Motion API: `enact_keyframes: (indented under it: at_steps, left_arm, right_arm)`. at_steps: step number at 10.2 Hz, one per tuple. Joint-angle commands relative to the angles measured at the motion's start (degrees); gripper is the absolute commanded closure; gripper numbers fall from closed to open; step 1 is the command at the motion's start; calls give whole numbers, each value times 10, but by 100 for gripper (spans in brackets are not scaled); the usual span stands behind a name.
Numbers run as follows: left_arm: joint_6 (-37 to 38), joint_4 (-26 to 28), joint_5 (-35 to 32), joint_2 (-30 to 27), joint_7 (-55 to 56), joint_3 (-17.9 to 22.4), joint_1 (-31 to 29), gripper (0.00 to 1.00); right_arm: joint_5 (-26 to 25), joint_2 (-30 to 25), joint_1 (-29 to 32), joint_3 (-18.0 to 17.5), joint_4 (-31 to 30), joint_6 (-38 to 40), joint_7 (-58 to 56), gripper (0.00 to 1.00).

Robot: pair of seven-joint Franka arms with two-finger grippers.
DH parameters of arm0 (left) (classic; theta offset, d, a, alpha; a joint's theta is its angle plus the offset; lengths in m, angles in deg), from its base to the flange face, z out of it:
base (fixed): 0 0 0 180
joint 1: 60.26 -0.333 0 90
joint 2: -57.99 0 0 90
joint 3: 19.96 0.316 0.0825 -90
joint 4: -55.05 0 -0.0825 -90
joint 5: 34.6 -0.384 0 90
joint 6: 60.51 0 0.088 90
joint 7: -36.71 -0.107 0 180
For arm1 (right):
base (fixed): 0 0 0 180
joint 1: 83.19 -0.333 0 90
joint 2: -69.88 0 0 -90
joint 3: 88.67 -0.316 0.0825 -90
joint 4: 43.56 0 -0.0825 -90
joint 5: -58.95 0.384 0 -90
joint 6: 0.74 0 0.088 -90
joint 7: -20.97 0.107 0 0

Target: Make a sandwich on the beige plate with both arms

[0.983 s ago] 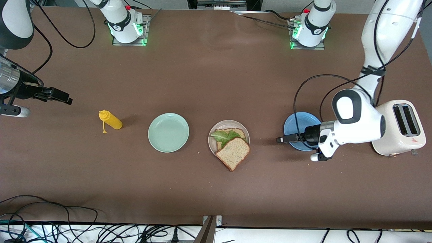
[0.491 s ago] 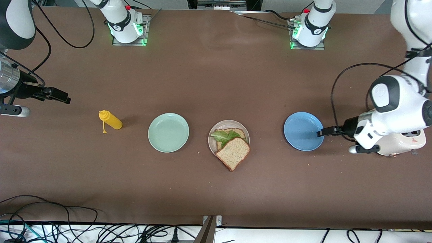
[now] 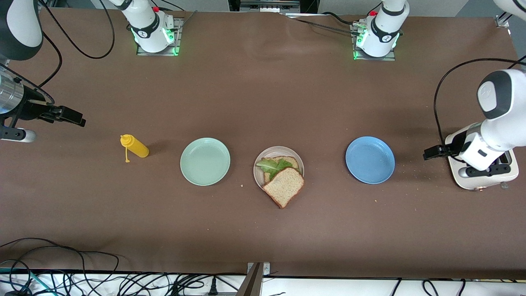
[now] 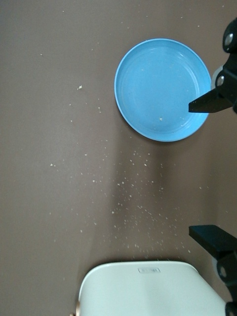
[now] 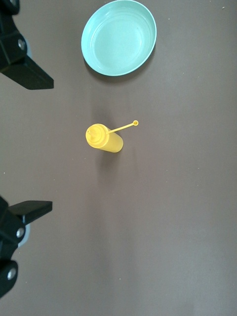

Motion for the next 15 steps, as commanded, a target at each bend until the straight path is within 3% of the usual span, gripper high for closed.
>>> enact_keyframes:
  at_steps: [1, 4, 7, 12, 15]
  left_arm:
    - [28, 16, -20, -39, 12, 4, 3, 0]
    - [73, 6, -20, -79, 9, 3, 10, 0]
    - [146, -44, -15, -82, 10, -9, 19, 0]
    - [201, -137, -11, -33, 13, -16, 45, 0]
    - [200, -142, -11, -22, 15, -16, 62, 0]
  right_arm:
    - [-5, 1, -1, -1, 12, 14, -1, 0]
    - [-5, 2, -1, -1, 12, 14, 3, 0]
    - [-5, 1, -1, -1, 12, 14, -3, 0]
    - [-5, 1, -1, -1, 11, 26, -1, 0]
    - [-5, 1, -1, -1, 11, 26, -3, 0]
